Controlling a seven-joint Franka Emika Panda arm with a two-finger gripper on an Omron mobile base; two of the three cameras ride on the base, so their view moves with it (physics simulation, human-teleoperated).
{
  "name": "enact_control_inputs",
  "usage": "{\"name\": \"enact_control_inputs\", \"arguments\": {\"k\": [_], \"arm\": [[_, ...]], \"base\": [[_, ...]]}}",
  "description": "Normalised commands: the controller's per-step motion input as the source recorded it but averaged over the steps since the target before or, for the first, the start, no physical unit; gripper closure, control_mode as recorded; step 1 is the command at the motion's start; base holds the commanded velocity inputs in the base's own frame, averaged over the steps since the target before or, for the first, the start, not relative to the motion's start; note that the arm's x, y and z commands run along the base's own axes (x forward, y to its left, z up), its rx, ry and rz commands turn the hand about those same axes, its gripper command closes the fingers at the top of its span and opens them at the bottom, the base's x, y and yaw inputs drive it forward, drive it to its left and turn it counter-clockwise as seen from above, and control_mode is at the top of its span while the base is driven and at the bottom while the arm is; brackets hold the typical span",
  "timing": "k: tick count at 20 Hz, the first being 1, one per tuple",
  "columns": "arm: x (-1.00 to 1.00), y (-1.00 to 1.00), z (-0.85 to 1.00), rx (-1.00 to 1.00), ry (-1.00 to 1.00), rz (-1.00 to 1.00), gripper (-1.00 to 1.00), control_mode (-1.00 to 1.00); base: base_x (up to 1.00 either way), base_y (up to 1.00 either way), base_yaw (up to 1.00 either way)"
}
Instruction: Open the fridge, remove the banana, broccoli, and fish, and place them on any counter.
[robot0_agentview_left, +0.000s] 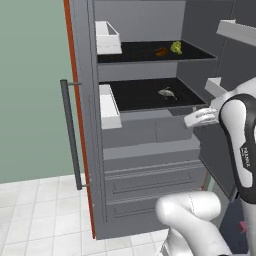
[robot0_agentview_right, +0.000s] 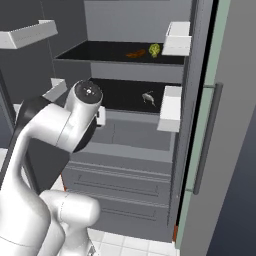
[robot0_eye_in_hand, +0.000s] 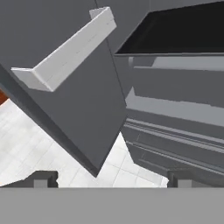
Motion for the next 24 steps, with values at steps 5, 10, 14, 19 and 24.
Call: {"name": "enact_control_inputs", "arguments": {"k": [5, 10, 14, 19, 24], "arm": [[0.13, -0.08, 0.0, 0.02, 0.12, 0.0, -1.0, -1.0], [0.04, -0.04, 0.0, 0.01, 0.01, 0.0, -1.0, 1.0], [0.0, 0.0, 0.0, 0.0, 0.0, 0.0, -1.0, 1.0], [0.0, 0.0, 0.0, 0.0, 0.0, 0.0, -1.0, 1.0], [0.0, 0.0, 0.0, 0.0, 0.0, 0.0, -1.0, 1.0]], "base": [[0.0, 0.0, 0.0], [0.63, -0.4, -0.02], [1.0, -0.62, -0.07], [1.0, -0.37, -0.1], [0.91, 0.21, -0.13]]}}
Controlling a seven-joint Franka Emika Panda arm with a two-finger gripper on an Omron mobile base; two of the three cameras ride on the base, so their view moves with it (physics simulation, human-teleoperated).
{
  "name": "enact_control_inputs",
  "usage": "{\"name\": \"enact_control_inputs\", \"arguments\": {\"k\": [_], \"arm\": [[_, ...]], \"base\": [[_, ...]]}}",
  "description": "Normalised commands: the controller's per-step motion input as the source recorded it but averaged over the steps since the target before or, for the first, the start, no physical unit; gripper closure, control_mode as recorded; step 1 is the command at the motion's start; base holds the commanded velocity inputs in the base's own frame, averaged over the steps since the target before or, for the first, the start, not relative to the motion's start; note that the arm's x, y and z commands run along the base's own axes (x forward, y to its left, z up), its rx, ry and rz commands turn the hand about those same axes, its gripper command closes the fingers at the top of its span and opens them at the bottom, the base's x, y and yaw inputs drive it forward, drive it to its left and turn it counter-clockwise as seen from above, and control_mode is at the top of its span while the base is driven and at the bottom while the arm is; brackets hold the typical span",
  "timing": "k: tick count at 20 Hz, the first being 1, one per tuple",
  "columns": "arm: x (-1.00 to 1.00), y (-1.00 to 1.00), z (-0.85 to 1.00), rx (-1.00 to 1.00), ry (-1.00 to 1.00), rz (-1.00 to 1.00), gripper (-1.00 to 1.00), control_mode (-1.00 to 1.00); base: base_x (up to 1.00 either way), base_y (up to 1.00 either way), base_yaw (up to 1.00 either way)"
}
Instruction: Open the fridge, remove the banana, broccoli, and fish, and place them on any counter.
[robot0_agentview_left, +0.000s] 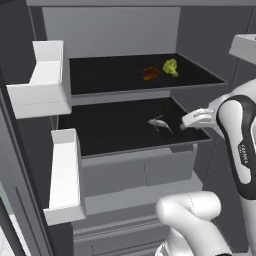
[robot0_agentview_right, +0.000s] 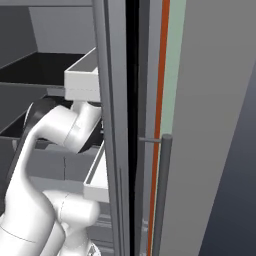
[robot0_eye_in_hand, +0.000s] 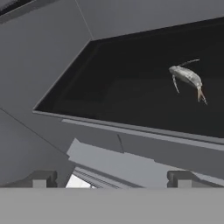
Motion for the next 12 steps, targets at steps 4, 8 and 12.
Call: {"name": "enact_control_inputs", "arguments": {"k": [4, 8, 12], "arm": [[0.0, 0.0, 0.0, 0.0, 0.0, 0.0, -1.0, 1.0], [0.0, 0.0, 0.0, 0.0, 0.0, 0.0, -1.0, 1.0], [-0.52, 0.53, -0.05, -0.12, -0.1, -0.04, -1.0, -1.0]], "base": [[0.87, 0.14, -0.12], [0.26, 0.18, -0.01], [0.0, 0.0, 0.0]]}}
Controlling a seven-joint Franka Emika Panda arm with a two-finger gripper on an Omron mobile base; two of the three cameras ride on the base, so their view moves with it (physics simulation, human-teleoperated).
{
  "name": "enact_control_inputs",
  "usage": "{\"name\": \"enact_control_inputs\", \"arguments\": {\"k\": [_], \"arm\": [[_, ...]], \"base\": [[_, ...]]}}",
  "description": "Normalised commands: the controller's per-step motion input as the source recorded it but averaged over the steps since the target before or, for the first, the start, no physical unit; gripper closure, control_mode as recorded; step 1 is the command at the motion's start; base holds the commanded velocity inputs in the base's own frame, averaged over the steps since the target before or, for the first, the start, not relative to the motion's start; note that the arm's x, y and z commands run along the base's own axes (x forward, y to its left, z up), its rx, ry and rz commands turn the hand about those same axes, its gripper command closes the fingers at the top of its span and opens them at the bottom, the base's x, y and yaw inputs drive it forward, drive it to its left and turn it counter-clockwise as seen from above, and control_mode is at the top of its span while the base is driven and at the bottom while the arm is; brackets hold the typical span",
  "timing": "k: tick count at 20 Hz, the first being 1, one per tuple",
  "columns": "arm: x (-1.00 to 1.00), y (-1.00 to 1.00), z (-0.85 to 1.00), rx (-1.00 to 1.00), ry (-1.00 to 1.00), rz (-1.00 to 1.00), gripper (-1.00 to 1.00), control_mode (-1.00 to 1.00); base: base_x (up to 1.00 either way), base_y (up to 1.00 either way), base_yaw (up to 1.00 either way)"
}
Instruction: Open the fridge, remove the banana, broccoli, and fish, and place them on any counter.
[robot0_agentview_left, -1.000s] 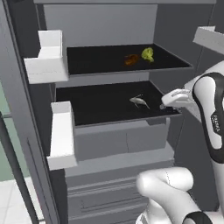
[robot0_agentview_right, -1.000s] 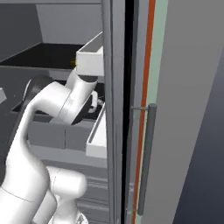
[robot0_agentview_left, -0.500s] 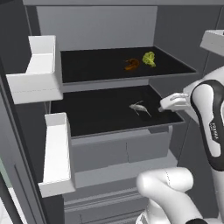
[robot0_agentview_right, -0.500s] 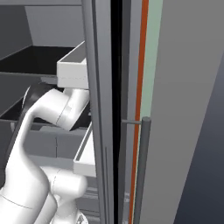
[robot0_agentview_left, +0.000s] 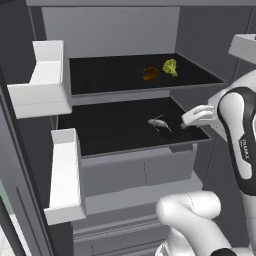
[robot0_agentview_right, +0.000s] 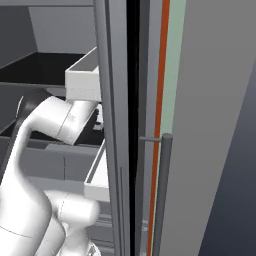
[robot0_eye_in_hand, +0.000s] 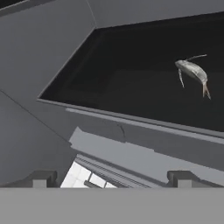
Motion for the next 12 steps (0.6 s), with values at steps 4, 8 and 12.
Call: {"name": "enact_control_inputs", "arguments": {"k": [4, 8, 12], "arm": [[-0.55, 0.91, -0.03, -0.27, -0.23, -0.18, -1.0, -1.0], [0.12, 0.62, 0.0, -0.23, -0.03, -0.21, -1.0, -1.0], [0.66, 0.04, 0.16, -0.07, 0.03, -0.2, -1.0, -1.0]], "base": [[0.0, 0.0, 0.0], [0.0, 0.0, 0.0], [0.0, 0.0, 0.0]]}}
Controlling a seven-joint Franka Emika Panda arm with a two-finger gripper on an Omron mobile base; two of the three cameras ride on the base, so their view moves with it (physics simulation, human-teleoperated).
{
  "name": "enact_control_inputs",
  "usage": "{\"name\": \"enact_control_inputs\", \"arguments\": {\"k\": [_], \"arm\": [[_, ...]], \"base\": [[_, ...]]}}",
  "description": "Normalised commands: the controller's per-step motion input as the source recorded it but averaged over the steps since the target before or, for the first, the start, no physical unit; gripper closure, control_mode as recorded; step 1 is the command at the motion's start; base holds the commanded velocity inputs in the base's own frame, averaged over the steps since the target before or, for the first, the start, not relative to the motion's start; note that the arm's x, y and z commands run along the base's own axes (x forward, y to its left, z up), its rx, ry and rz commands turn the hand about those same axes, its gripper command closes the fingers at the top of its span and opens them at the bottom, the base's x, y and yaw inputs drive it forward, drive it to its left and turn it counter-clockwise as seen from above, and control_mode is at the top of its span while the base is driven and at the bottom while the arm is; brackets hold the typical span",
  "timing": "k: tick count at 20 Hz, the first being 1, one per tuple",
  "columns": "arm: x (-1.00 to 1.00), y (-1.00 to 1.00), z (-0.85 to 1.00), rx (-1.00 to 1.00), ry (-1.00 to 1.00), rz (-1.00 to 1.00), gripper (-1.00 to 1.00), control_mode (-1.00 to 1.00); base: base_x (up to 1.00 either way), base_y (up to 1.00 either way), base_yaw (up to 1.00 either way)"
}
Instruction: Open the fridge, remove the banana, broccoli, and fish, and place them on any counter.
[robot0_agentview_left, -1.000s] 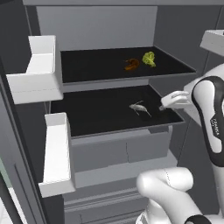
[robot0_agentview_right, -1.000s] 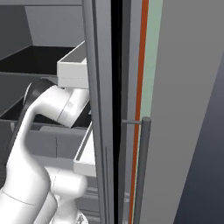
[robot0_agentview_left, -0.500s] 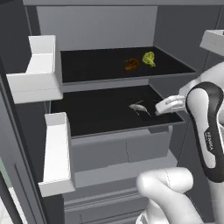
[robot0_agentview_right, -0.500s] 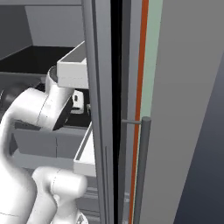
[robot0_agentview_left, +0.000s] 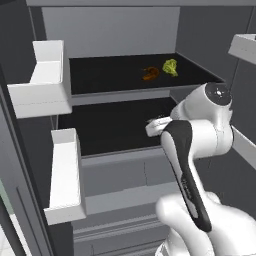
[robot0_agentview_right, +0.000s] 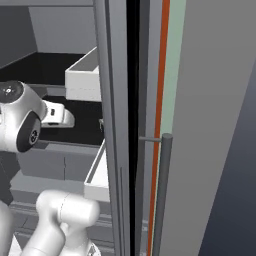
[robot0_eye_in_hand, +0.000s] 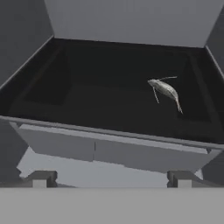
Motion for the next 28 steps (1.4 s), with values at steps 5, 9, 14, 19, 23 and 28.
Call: {"name": "enact_control_inputs", "arguments": {"k": [5, 9, 14, 19, 23, 28], "arm": [[0.29, -0.26, 0.79, 0.07, 0.04, -0.06, -1.0, -1.0], [0.11, -0.16, 0.81, 0.12, 0.0, -0.04, -1.0, -1.0], [0.0, 0.0, 0.65, 0.03, -0.03, -0.11, -1.0, -1.0], [0.35, 0.0, 0.22, 0.0, 0.01, -0.19, -1.0, -1.0], [0.78, -0.11, -0.03, 0.0, 0.05, -0.17, -1.0, -1.0], [0.95, -0.17, -0.2, 0.0, 0.02, -0.06, -1.0, -1.0]], "base": [[0.0, 0.0, 0.0], [0.0, 0.0, 0.0], [0.0, 0.0, 0.0], [0.0, 0.0, 0.0], [0.0, 0.0, 0.0], [0.0, 0.0, 0.0]]}}
